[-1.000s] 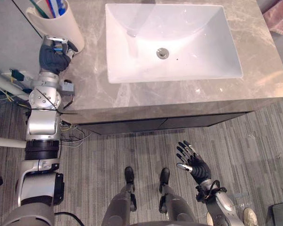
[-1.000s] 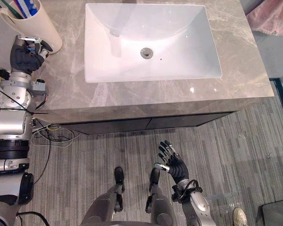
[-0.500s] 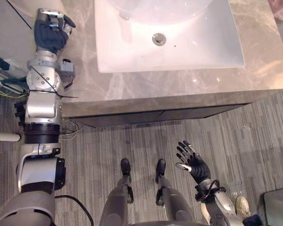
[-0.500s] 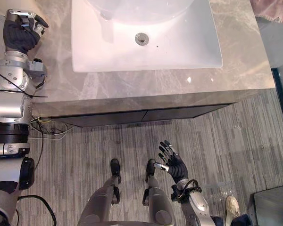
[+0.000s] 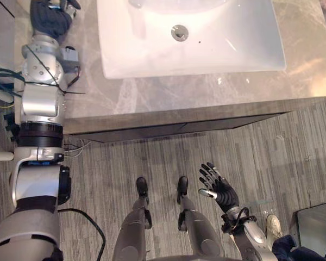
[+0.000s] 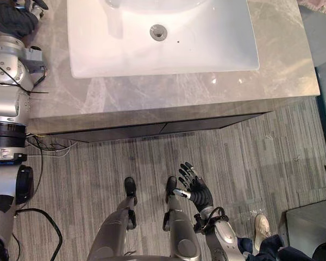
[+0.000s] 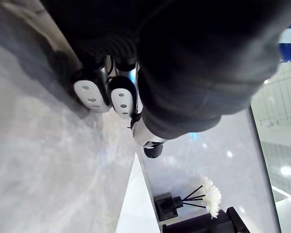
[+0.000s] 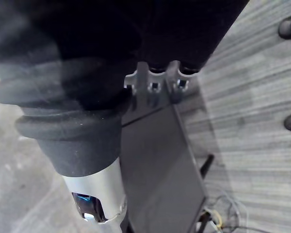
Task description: Organize washtable
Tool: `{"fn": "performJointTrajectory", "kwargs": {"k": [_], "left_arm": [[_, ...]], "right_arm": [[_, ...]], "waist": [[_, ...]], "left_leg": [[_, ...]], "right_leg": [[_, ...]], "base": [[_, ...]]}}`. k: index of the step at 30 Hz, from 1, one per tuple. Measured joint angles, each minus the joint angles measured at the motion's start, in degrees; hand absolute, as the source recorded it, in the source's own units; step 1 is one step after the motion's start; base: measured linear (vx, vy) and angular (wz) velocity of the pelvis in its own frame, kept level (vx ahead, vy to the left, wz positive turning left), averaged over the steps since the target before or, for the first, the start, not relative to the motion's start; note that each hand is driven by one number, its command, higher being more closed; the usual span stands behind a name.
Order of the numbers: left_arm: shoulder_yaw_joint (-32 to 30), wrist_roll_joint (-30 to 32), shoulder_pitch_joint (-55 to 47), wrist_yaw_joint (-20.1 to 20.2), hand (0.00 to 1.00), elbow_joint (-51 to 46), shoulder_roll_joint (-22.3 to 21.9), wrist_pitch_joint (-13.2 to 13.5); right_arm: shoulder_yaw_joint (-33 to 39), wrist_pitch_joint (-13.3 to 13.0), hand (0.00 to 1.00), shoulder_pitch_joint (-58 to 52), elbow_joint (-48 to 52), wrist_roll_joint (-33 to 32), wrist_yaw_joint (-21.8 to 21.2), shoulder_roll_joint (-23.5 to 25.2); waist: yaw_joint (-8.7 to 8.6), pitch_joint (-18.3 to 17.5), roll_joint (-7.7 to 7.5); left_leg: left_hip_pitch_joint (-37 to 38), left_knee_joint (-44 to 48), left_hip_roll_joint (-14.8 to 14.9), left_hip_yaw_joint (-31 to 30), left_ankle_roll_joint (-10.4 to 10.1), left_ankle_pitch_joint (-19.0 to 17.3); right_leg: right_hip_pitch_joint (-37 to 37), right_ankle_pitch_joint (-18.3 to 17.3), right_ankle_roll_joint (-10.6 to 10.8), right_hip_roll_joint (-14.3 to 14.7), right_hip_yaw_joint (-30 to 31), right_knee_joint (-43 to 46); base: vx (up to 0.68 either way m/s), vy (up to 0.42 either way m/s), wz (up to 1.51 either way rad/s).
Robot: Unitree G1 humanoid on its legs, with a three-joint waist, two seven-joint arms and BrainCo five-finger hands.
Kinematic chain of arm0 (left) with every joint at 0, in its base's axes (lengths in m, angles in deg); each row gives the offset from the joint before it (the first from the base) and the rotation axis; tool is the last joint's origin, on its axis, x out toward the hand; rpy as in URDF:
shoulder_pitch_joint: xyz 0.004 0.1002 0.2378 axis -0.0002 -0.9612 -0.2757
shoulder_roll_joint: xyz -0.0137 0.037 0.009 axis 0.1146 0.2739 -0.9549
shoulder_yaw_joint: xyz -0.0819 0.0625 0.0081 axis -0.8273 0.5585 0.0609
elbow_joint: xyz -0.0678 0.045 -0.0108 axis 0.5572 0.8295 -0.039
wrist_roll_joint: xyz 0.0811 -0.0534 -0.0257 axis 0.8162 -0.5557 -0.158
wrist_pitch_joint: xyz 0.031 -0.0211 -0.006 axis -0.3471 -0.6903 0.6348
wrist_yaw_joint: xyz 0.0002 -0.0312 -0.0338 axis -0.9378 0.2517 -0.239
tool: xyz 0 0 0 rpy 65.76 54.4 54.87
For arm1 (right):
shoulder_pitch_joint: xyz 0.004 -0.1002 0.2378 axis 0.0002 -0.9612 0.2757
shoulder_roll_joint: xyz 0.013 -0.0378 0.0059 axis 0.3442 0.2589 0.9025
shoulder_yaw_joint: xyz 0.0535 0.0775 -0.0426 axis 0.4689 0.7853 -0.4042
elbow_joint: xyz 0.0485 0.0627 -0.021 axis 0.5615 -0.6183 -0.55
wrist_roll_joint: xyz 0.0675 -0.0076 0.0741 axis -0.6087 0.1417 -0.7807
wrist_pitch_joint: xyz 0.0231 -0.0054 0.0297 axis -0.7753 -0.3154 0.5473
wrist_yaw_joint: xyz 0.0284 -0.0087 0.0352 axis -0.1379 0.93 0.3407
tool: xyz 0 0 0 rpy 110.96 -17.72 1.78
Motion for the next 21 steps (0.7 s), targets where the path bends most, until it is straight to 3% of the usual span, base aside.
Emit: {"fn": "performJointTrajectory", "kwargs": {"k": [6, 10, 17, 21], "left_arm": [[0.4, 0.1, -0.3, 0.2, 1.0, -0.8, 0.0, 0.0], [1.6, 0.2, -4.9, 1.6, 1.0, -7.7, -0.7, 0.0], [1.2, 0.0, -16.4, 5.2, 1.0, -17.0, -6.2, 0.1], [0.9, -0.3, -22.1, 5.3, 1.0, -16.7, -10.2, 0.0]], "right_arm": [[0.0, -0.1, 0.0, 0.2, 0.0, 0.0, 0.0, 0.0], [-0.1, -0.1, 0.0, 0.8, 0.0, 0.0, 0.0, -0.1], [-0.1, -0.1, 0.0, 1.9, -0.2, 0.0, 0.0, -0.1], [0.0, 0.3, 0.0, 2.6, -2.7, 0.0, -0.1, -0.9]], "waist": [[-0.02, 0.2, -0.02], [0.0, 0.2, -0.01], [0.71, 0.0, 0.17], [0.65, -1.9, 2.16]], "left_leg": [[0.0, 0.0, 0.4, 0.0, 0.1, 0.2], [0.3, 0.3, 0.3, -0.2, 0.2, 0.3], [4.5, -0.9, -0.3, -0.7, -0.2, 0.0], [7.8, -2.4, -0.9, -1.6, -0.5, 0.3]], "right_leg": [[0.0, 0.0, 0.0, 0.4, 0.1, 0.0], [0.5, 0.0, 0.0, 0.4, 0.0, 0.0], [4.6, -1.1, -0.1, 0.2, -0.6, 0.0], [7.3, -3.1, 0.7, -0.5, -1.7, 0.8]], "base": [[0.0, 0.0, 0.0], [0.01, 0.004, 0.01], [0.01, 0.011, 0.05], [0.02, 0.018, 0.12]]}}
